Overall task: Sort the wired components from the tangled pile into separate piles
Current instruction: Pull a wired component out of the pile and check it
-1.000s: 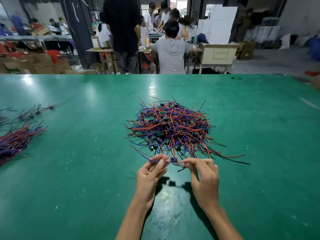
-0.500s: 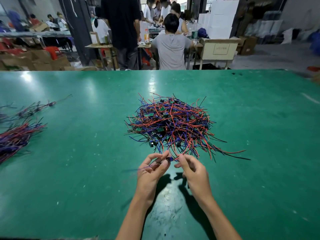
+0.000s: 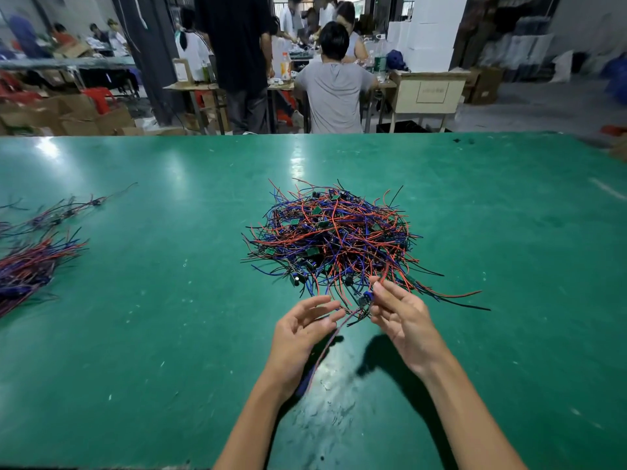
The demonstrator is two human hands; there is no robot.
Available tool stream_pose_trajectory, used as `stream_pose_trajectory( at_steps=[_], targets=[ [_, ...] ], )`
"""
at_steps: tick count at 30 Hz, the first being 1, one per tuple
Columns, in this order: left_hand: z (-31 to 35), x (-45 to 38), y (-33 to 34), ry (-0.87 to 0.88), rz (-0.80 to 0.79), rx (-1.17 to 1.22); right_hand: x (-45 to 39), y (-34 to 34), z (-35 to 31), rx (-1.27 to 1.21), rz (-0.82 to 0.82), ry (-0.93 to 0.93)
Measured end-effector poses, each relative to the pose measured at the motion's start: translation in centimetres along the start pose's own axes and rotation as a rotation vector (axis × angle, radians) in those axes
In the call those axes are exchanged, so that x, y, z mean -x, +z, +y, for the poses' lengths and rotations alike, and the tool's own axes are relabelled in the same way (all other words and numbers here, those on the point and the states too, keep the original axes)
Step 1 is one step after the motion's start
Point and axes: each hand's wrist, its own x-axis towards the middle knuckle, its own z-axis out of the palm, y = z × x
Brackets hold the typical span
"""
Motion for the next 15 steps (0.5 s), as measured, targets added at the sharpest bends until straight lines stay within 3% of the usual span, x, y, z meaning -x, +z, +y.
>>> stream_pose_trajectory(
  at_steps=[3,6,8,12,15],
  targets=[
    [0.5,-0.5,0.6,-0.119,-0.02,0.031,-0.5,-0.6,-1.0,0.385,-0.178,-0.052],
    [0.6,-0.5,0.8,-0.147,-0.121,-0.11,-0.7,-0.2,-0.1,0.544,-0.202,-0.118],
    [0.4,-0.3,0.7,-0.112,-0.126,-0.168,-0.5,0.3,1.0,0.561,-0.16,-0.14],
    [0.3,-0.2,0.8,-0.136,-0.065,-0.167,0.0,1.1,3.6,0.574,0.086,-0.183],
    [0.4,-0.1,1.4,-0.149,-0.043,-0.201,0.5,1.9,4.5,0.507,0.116,-0.194]
  ],
)
